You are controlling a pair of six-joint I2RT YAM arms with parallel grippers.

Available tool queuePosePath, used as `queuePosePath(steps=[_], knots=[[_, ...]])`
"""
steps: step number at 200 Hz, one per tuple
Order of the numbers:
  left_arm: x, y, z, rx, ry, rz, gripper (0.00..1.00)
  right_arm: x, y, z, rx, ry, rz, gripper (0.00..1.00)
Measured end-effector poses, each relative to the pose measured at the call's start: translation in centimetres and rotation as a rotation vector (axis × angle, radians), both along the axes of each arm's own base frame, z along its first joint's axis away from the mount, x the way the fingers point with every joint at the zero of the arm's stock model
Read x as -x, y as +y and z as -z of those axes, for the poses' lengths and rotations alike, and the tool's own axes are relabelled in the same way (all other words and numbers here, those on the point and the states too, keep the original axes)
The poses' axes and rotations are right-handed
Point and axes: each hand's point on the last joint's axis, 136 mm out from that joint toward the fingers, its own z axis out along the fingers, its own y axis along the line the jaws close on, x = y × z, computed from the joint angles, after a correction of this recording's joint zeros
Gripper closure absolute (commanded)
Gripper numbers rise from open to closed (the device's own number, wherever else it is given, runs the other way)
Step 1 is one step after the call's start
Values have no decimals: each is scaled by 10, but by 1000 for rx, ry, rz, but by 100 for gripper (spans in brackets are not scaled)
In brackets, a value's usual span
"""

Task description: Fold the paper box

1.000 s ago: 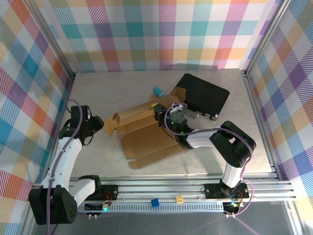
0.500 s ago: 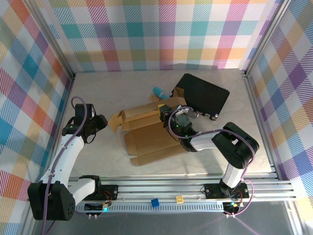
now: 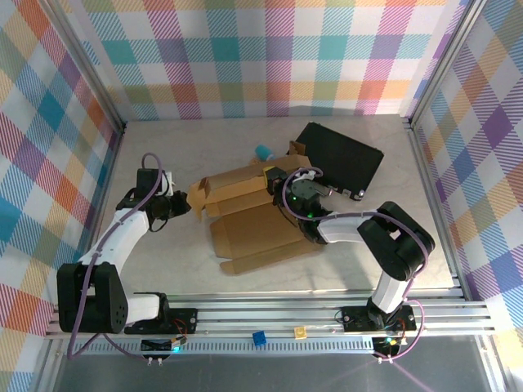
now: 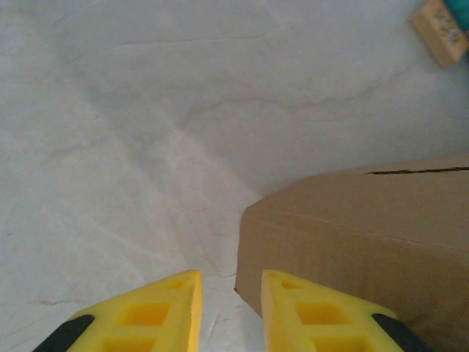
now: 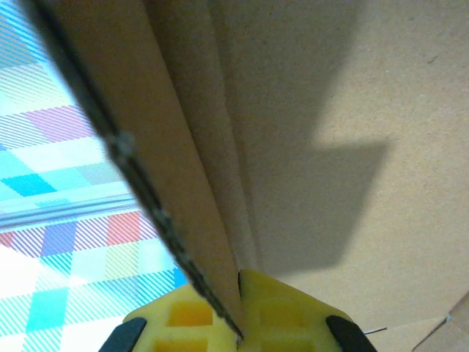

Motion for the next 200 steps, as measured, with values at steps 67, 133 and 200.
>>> queuePosePath(steps=[67, 133, 200], knots=[[-8, -31, -9, 48, -68, 137, 67, -11, -1, 0, -3, 26, 13, 100], [-15, -49, -10, -16, -147, 288, 65, -20, -3, 0, 5, 59, 8, 100], [-19, -75, -11, -41, -202, 389, 62, -25, 0, 4, 13, 104, -6, 100]])
